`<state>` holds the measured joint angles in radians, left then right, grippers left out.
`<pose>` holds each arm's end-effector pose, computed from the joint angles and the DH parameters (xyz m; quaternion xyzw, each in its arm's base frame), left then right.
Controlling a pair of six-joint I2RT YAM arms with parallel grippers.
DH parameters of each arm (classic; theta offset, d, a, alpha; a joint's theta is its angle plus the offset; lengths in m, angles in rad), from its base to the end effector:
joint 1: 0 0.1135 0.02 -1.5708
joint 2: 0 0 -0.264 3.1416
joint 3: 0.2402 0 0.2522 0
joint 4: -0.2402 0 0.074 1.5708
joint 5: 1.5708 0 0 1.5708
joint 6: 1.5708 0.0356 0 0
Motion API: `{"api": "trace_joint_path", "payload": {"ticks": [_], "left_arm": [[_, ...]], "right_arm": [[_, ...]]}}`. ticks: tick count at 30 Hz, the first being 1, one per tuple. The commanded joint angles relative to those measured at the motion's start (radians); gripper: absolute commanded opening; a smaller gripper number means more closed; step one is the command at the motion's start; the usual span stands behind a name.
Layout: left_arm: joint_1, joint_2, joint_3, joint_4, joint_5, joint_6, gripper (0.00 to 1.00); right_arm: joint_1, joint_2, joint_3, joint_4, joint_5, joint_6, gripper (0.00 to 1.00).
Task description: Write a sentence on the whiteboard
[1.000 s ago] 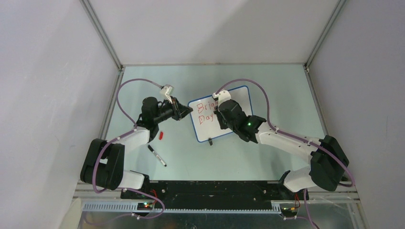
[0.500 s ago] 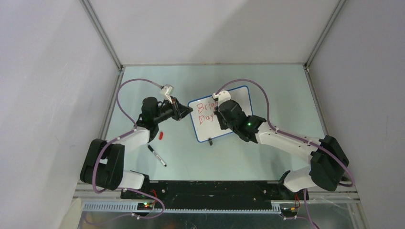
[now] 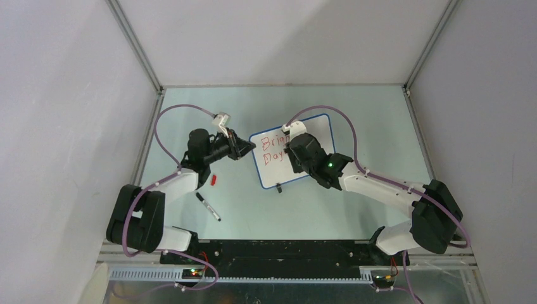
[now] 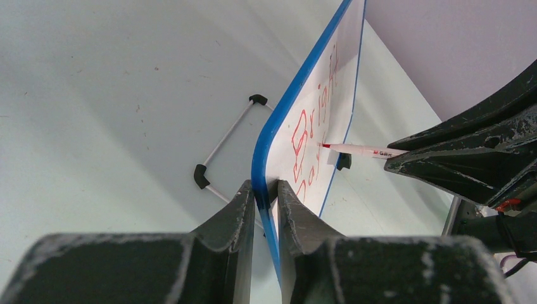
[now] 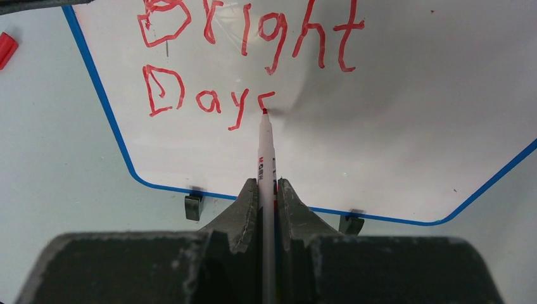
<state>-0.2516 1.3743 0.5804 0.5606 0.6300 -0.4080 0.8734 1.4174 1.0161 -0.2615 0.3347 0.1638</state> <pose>0.2688 -0.0908 0.2160 0.1332 0.7587 -0.4209 0.4790 0.2103 0.2327 0.2677 -0.2393 0.8563 0.0843 0.4498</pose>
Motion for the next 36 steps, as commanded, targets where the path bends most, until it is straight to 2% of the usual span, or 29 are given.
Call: {"api": "trace_joint_path", "payload": {"ticks": [1, 36], "left_arm": [[-0.008, -0.024, 0.022, -0.026, -0.013, 0.048, 0.20], [-0.008, -0.026, 0.021, -0.026, -0.013, 0.047, 0.20]], "right_arm": [[-0.011, 0.007, 0.026, -0.012, 0.047, 0.005, 0.00], [0.029, 0.019, 0.014, 0.004, 0.017, -0.013, 0.00]]}}
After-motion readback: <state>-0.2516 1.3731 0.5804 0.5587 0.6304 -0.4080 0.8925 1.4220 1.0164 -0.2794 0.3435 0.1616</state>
